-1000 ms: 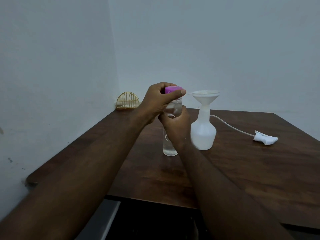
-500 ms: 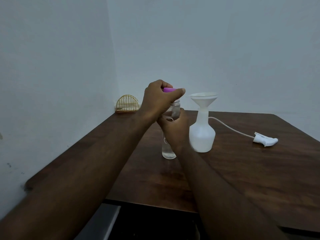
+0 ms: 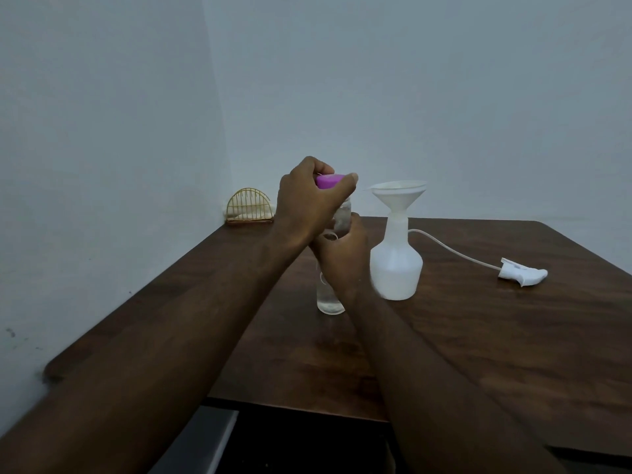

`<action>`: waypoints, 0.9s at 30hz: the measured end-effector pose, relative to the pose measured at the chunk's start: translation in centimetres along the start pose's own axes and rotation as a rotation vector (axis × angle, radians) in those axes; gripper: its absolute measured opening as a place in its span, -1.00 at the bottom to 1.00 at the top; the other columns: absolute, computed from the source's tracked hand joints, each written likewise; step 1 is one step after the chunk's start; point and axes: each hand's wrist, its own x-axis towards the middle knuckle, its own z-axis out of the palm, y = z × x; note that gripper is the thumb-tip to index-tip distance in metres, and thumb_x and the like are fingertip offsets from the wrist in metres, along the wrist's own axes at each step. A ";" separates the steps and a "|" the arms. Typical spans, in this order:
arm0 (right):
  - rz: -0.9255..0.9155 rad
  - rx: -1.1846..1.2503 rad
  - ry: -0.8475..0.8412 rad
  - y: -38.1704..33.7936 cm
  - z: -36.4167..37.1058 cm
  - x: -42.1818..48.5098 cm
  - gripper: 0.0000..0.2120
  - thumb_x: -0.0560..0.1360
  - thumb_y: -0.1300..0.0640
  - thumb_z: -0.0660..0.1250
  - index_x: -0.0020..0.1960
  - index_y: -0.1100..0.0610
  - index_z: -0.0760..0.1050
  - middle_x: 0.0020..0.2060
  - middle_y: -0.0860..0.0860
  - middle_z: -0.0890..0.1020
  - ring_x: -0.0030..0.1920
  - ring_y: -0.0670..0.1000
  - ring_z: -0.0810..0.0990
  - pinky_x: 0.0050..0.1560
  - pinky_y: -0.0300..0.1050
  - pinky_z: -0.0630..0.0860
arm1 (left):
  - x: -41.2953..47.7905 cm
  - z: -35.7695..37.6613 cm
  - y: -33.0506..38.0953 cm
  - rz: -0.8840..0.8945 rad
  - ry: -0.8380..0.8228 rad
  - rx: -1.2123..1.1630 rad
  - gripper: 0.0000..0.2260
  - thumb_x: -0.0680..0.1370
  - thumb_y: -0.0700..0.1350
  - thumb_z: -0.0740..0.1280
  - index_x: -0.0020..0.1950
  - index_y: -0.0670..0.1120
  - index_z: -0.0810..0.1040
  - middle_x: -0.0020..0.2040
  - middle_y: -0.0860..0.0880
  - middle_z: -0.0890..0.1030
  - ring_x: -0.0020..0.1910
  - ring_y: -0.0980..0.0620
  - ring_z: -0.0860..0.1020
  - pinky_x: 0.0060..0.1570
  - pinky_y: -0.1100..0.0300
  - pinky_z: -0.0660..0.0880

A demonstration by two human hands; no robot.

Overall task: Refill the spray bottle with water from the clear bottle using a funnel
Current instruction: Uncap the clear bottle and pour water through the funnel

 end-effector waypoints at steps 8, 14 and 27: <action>0.007 0.024 -0.004 -0.3 -0.1 -0.2 -0.46 0.29 -0.16 0.47 0.16 0.08 0.49 -0.08 -0.03 0.68 -0.08 -0.04 0.67 0.00 0.08 0.65 | 0.4 0.6 0.1 -0.036 0.093 -0.169 -0.75 0.46 0.08 0.44 -0.06 -0.08 0.56 -0.19 0.10 0.59 -0.22 0.16 0.58 -0.20 0.30 0.56; -0.011 0.021 0.037 -0.4 -0.1 -0.2 -0.56 0.26 -0.17 0.50 0.03 -0.01 0.51 -0.16 -0.09 0.68 -0.14 -0.10 0.67 -0.05 0.07 0.64 | 1.2 0.0 1.2 -0.500 0.028 -0.553 -0.78 0.57 0.09 0.24 -0.11 -0.04 0.51 -0.15 -0.07 0.58 -0.19 -0.01 0.59 -0.18 0.08 0.55; 0.006 -0.001 0.078 -0.6 0.0 -0.3 -0.68 0.25 -0.08 0.43 -0.07 0.04 0.50 -0.24 -0.05 0.66 -0.21 -0.01 0.66 -0.09 0.09 0.63 | -2.3 -2.1 -10.1 -1.097 -0.158 -0.612 -0.57 0.65 0.15 0.05 0.10 -0.22 0.41 -0.22 -0.21 0.66 -0.29 -0.03 0.61 -0.34 0.22 0.53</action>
